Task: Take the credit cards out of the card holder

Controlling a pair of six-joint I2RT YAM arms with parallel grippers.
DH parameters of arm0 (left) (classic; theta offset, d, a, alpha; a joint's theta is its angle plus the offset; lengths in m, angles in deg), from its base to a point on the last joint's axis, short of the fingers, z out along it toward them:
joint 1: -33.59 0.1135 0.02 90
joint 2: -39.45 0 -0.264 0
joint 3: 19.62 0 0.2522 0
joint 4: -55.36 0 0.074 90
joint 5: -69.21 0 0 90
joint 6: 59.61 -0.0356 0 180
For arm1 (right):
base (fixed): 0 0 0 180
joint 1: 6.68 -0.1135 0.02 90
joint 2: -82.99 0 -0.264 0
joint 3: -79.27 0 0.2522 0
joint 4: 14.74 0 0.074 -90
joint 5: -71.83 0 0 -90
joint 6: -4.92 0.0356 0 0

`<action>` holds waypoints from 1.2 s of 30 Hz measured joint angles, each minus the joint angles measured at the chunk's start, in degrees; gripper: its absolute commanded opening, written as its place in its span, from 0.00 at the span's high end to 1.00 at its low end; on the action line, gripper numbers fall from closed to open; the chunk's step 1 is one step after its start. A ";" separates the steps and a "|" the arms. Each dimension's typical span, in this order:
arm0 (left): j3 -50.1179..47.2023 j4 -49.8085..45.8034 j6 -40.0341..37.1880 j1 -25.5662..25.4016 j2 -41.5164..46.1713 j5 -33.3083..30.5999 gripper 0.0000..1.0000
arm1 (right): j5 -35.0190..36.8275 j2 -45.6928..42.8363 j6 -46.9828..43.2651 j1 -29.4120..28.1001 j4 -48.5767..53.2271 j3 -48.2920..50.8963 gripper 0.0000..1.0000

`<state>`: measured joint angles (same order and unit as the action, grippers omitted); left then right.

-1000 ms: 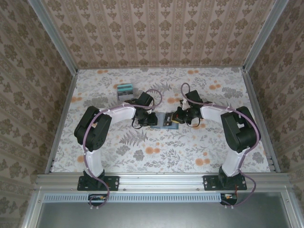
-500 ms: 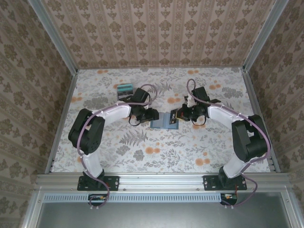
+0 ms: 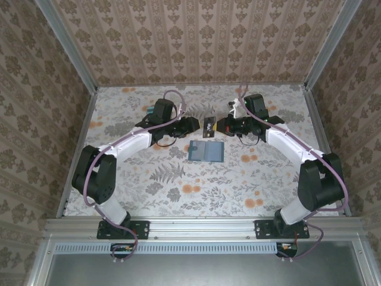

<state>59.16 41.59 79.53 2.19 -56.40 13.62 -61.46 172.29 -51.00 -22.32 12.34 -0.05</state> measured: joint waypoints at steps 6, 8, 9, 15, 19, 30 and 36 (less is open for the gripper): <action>-0.90 5.79 4.13 0.00 0.00 3.34 0.67 | -2.64 0.00 1.66 0.00 -2.51 0.00 1.00; -1.18 7.93 5.35 0.00 0.00 4.33 0.67 | -2.93 0.00 2.01 -0.04 -3.13 0.00 1.00; -1.31 8.72 5.73 0.00 0.00 4.76 0.68 | -3.15 0.00 2.14 -0.07 -3.37 0.00 1.00; -1.55 11.19 7.72 -0.04 -0.02 6.75 0.78 | -3.78 0.02 2.56 -0.15 -4.28 0.00 1.00; -1.73 11.65 8.57 0.39 -0.02 6.99 0.98 | -3.52 0.24 2.58 0.31 -4.20 0.00 1.00; -1.51 8.48 5.31 -0.11 0.44 7.54 1.00 | -3.15 1.55 1.25 -0.33 -3.26 0.09 0.08; 4.11 -9.25 -7.82 -0.11 4.04 -0.11 1.00 | 0.22 1.31 -0.22 -0.37 -1.09 0.09 0.00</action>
<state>63.27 32.35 71.71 2.08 -52.36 13.51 -61.24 173.60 -51.22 -22.69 11.25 0.03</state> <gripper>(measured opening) 0.046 0.995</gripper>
